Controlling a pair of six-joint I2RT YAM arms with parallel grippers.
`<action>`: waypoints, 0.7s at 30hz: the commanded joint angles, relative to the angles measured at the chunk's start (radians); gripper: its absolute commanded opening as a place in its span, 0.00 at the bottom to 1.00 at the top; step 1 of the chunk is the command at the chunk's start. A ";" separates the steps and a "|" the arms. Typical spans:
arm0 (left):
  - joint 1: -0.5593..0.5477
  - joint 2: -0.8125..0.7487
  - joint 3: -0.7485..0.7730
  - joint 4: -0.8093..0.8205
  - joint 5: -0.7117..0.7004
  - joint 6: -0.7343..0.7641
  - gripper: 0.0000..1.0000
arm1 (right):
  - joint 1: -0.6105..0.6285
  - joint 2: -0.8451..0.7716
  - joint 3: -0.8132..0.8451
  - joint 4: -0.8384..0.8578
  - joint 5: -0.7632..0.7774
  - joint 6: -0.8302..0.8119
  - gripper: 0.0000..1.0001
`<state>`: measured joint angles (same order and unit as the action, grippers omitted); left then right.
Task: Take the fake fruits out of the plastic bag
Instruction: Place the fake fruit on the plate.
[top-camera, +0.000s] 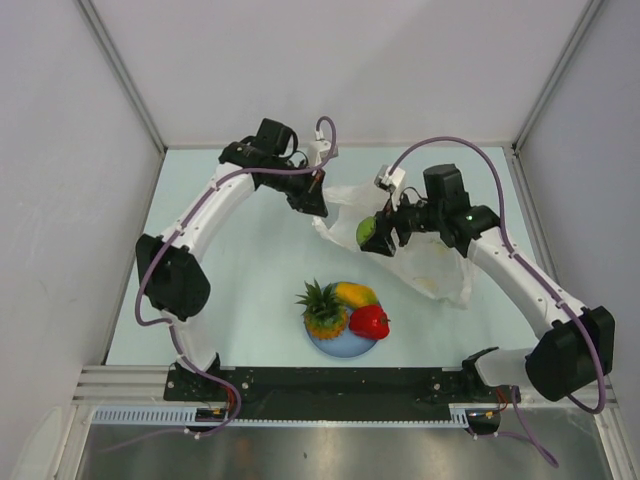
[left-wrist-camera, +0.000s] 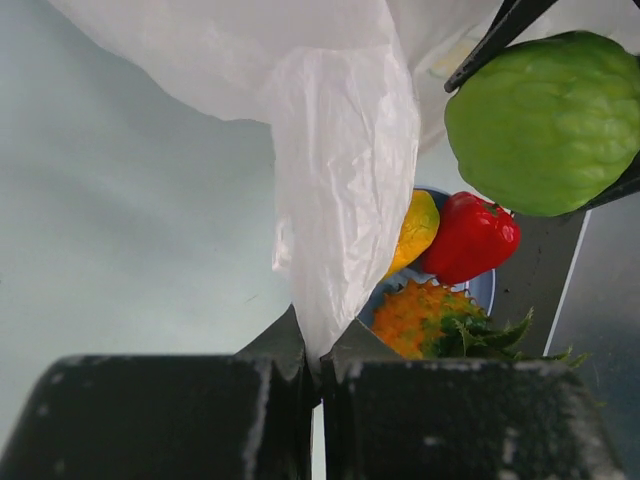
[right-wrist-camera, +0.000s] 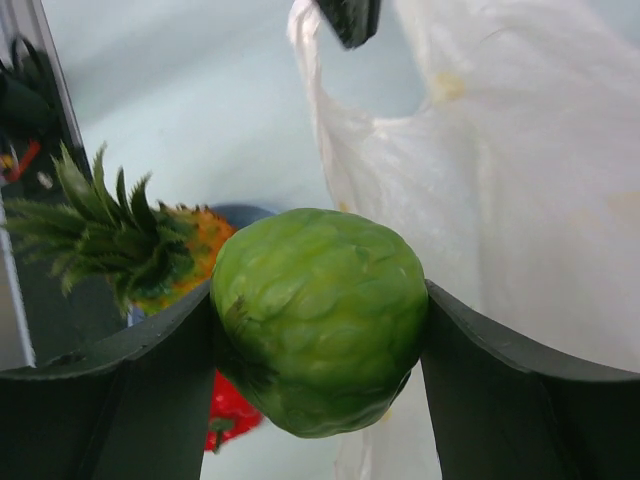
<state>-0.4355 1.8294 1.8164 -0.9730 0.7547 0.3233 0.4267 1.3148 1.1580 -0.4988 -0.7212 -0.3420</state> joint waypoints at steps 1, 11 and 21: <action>-0.014 -0.016 0.058 0.042 0.040 -0.038 0.00 | 0.004 -0.044 0.021 0.161 -0.057 0.212 0.52; -0.012 0.013 0.069 0.059 -0.012 -0.070 0.00 | 0.476 -0.206 -0.039 -0.172 0.301 -0.153 0.48; -0.012 -0.054 0.046 0.048 -0.051 -0.038 0.00 | 0.661 -0.233 -0.190 -0.163 0.463 -0.275 0.43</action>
<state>-0.4431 1.8359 1.8404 -0.9398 0.7322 0.2699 1.0111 1.0882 1.0016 -0.6807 -0.3557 -0.5293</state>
